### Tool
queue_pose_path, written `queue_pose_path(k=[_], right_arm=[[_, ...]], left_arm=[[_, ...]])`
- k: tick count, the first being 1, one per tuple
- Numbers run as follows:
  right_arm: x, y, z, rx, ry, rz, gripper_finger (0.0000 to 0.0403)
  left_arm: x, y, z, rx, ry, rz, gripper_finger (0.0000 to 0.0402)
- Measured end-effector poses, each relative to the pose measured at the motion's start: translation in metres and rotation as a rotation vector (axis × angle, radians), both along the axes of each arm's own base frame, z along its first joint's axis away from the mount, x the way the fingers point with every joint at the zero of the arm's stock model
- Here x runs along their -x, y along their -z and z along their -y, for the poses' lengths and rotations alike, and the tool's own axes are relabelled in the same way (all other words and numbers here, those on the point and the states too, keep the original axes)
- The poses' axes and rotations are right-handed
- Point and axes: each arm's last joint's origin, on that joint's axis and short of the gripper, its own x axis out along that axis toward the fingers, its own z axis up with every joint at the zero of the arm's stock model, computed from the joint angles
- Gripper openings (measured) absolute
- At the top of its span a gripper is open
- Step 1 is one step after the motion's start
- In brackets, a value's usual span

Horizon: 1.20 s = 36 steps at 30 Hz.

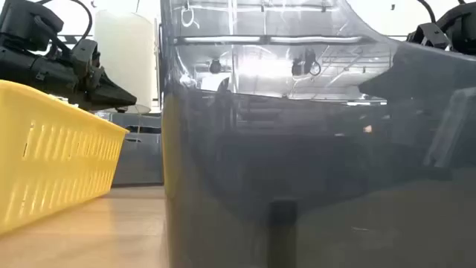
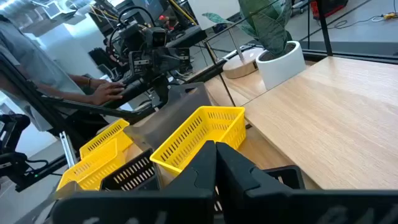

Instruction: Stack baskets on shelf by color

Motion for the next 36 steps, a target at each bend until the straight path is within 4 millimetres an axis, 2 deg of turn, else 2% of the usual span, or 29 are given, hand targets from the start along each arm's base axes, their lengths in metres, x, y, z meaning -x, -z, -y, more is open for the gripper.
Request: queue_pose_path(k=[36], right_arm=[[0.0000, 0.0000, 0.0000, 0.000, 0.000, 0.000, 0.0013]], left_arm=[[0.0000, 0.0000, 0.0000, 0.000, 0.000, 0.000, 0.0030]])
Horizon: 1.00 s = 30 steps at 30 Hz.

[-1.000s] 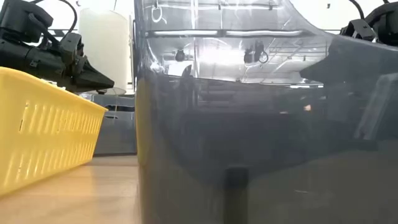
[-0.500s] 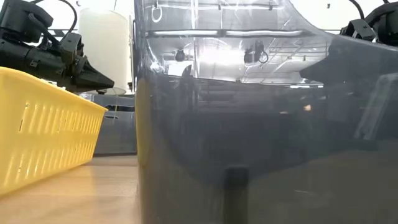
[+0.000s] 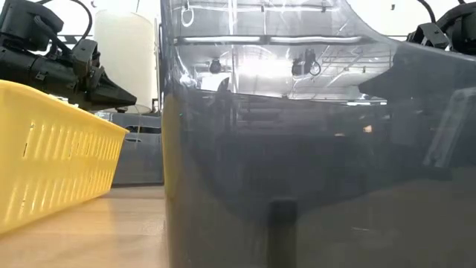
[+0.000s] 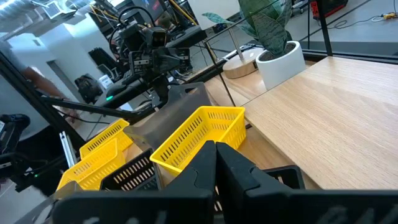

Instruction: Stack baskets on shelf by color

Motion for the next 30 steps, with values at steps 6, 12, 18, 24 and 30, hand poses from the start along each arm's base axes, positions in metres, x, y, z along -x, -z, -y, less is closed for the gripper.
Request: queue_pose_path(k=[6, 12, 18, 24, 30], right_arm=[[0.0000, 0.0000, 0.0000, 0.000, 0.000, 0.000, 0.0013], [0.0000, 0.0000, 0.0000, 0.000, 0.000, 0.000, 0.0013], [0.0000, 0.0001, 0.0000, 0.000, 0.000, 0.000, 0.0013], [0.0000, 0.0001, 0.0000, 0.000, 0.000, 0.000, 0.0013], [0.0000, 0.0000, 0.0000, 0.000, 0.000, 0.000, 0.0013]], left_arm=[[0.0000, -0.0001, 0.0000, 0.000, 0.000, 0.000, 0.0035], [0.0000, 0.0000, 0.0000, 0.000, 0.000, 0.000, 0.0038], [0.0000, 0.0000, 0.0000, 0.000, 0.000, 0.000, 0.0032], [0.0000, -0.0001, 0.0000, 0.000, 0.000, 0.000, 0.0032], [0.0000, -0.0001, 0.0000, 0.000, 0.000, 0.000, 0.0039]])
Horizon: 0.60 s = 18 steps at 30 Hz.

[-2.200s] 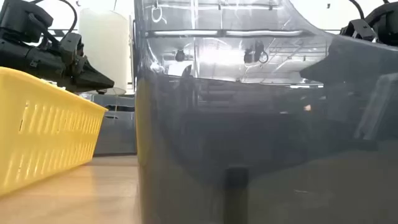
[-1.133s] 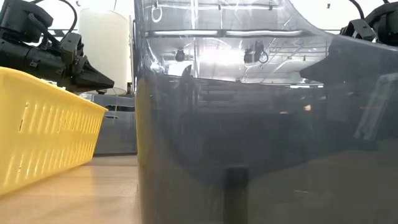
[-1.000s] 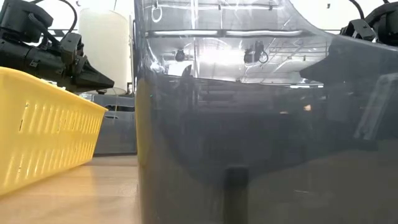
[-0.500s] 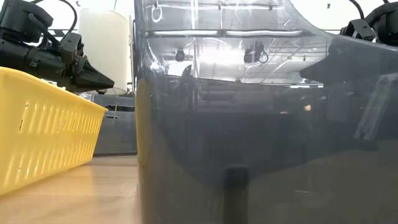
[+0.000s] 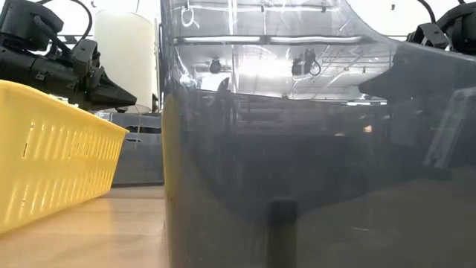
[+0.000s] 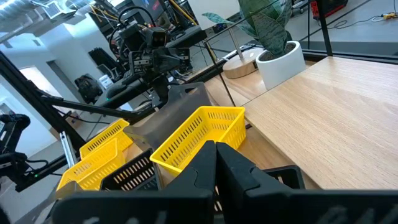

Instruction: Stack baskets on shelf by color

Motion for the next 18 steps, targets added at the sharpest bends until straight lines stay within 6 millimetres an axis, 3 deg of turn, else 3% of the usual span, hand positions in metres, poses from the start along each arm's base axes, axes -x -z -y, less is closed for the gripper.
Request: queue_pose_path(k=[18], right_arm=[[0.0000, 0.0000, 0.0000, 0.007, 0.000, -0.002, 0.0013]], left_arm=[[0.0000, 0.0000, 0.0000, 0.000, 0.000, 0.000, 0.0035]])
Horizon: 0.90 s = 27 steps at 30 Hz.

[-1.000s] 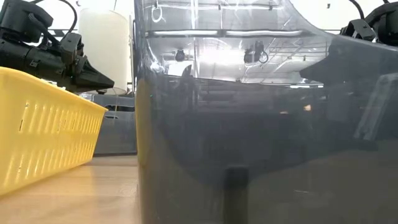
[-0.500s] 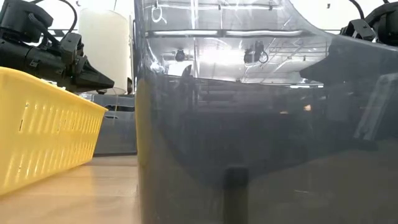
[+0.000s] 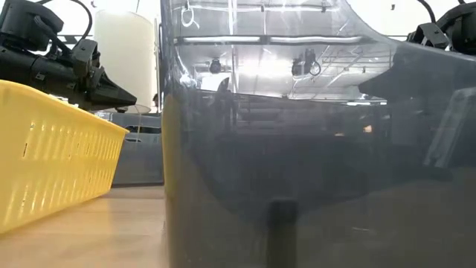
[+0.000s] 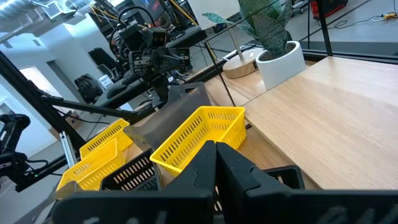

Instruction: Stack baskets on shelf by color

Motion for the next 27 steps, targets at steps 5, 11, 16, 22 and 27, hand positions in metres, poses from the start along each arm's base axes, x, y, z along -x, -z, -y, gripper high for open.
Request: queue_pose_path(k=[5, 11, 16, 22, 27], right_arm=[[0.000, -0.005, 0.001, 0.114, 0.014, 0.030, 0.0013], [0.002, -0.025, 0.002, -0.099, 0.056, 0.292, 0.0013], [0.006, -0.039, 0.002, -0.234, 0.067, 0.474, 0.0013], [0.008, -0.047, 0.002, -0.312, 0.031, 0.576, 0.0013], [0.010, -0.049, 0.003, -0.528, 0.034, 0.657, 0.0013]], left_arm=[[0.000, 0.000, 0.000, 0.000, 0.000, 0.000, 0.0034], [0.000, 0.000, 0.000, 0.000, 0.000, 0.000, 0.0028], [0.000, 0.000, 0.000, 0.000, -0.001, 0.000, 0.0036], [0.000, 0.000, 0.000, 0.000, 0.000, 0.000, 0.0038], [0.000, 0.000, 0.000, 0.000, 0.000, 0.000, 0.0038]])
